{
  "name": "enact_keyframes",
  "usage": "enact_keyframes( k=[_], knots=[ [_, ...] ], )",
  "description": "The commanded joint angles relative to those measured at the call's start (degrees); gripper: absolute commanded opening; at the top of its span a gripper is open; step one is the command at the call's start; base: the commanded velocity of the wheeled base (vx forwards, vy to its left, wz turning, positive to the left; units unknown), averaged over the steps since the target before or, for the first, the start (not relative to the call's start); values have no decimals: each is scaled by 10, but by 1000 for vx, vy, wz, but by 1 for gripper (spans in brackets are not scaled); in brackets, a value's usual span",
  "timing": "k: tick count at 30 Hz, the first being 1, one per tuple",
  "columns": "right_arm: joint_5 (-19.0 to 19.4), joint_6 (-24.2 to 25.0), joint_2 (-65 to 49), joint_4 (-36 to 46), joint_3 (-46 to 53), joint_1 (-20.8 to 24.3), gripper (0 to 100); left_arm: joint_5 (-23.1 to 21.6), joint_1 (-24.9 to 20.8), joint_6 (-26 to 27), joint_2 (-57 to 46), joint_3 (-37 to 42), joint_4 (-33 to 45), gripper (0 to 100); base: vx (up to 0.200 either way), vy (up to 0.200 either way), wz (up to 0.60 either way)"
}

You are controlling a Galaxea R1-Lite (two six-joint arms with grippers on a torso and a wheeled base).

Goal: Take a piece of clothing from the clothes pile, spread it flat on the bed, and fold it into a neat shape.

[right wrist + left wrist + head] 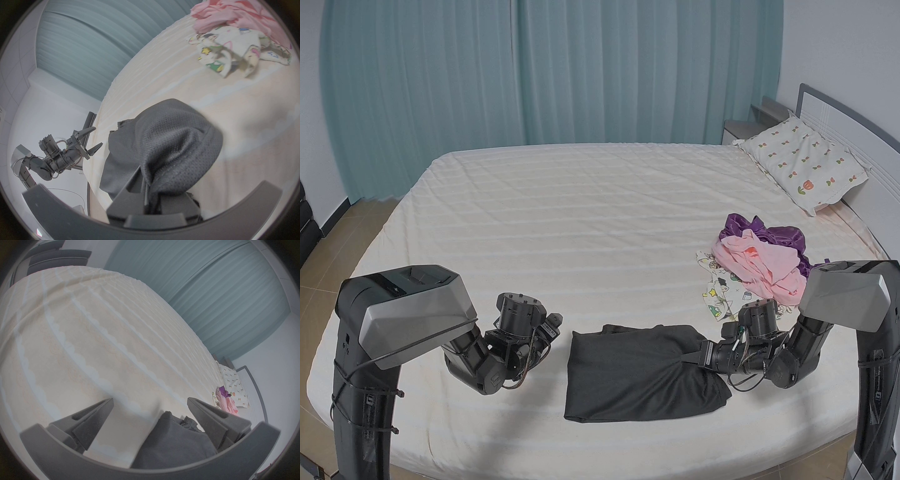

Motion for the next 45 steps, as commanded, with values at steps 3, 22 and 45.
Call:
enact_keyframes(
  k=[3,22,45],
  knots=[
    [4,0,-18,2,15,-16,0,0,-2,0,-3,2,0,100,0,-200,0],
    [5,-2,-31,13,32,-21,0,-5,-3,0,-3,2,3,100,0,-200,0],
    [-2,-45,-27,20,45,-20,100,-25,-11,1,-2,13,3,100,0,-61,0]
  ],
)
